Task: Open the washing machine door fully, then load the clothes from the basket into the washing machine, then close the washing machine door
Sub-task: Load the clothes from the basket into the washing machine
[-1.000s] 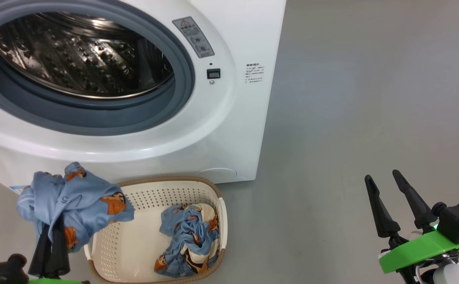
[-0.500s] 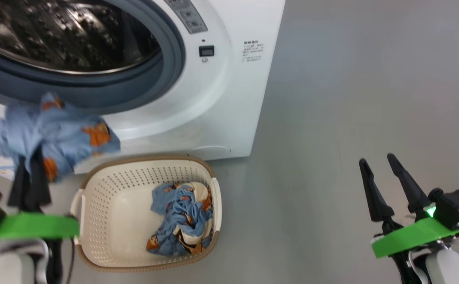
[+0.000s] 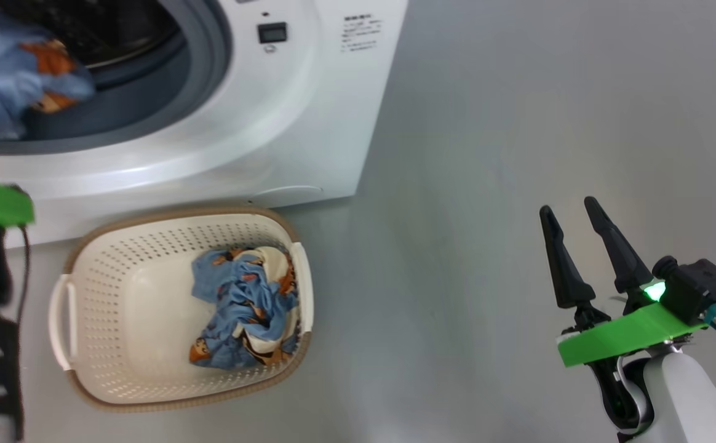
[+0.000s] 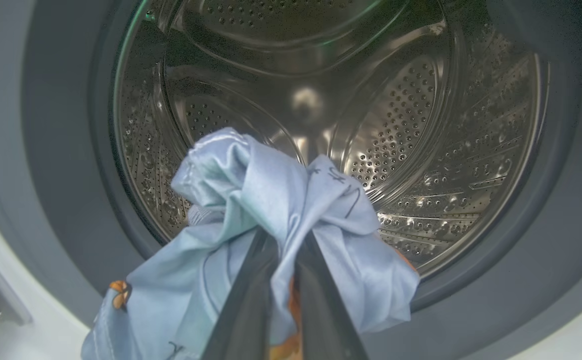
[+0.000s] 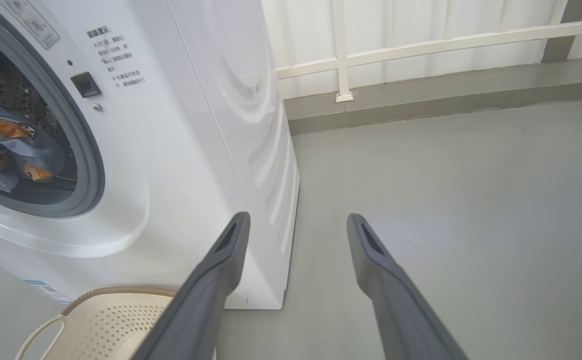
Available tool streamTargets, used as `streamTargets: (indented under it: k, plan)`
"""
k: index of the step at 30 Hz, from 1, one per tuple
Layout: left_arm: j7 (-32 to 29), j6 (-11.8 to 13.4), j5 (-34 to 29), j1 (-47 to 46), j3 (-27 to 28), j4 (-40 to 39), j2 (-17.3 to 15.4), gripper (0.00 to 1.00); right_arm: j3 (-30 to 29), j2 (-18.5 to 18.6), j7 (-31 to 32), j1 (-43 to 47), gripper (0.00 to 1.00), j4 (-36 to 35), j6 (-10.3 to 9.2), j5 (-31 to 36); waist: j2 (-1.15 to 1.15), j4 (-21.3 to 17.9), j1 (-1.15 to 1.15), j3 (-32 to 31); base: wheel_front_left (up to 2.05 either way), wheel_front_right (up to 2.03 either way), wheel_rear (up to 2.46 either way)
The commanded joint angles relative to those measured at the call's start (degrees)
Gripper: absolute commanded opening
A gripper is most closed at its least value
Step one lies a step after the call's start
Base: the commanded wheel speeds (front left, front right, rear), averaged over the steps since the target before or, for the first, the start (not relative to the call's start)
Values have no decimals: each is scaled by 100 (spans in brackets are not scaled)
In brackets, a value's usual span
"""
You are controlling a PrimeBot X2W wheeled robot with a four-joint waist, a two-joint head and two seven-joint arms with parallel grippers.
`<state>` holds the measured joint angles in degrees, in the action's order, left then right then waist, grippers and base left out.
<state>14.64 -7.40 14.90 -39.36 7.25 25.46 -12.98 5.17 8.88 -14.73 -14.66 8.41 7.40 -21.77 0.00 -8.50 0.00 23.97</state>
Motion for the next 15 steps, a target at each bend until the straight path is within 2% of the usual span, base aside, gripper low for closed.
streamTargets:
  k: [1,10,15]
  plan:
    - [36,-9,-51,-374,136,147,-331,0,150,-19,-27,-82,100,-131,9,-25,0,-263,0,274,0,0,0]
    - [36,-9,-169,-1773,-81,1756,-690,0,292,-168,-27,-265,100,-138,9,-37,0,-603,0,567,0,0,0]
    - [36,-9,-248,-2432,-273,2201,-824,0,409,-226,-27,-349,100,-143,9,-45,0,-748,0,688,0,0,0]
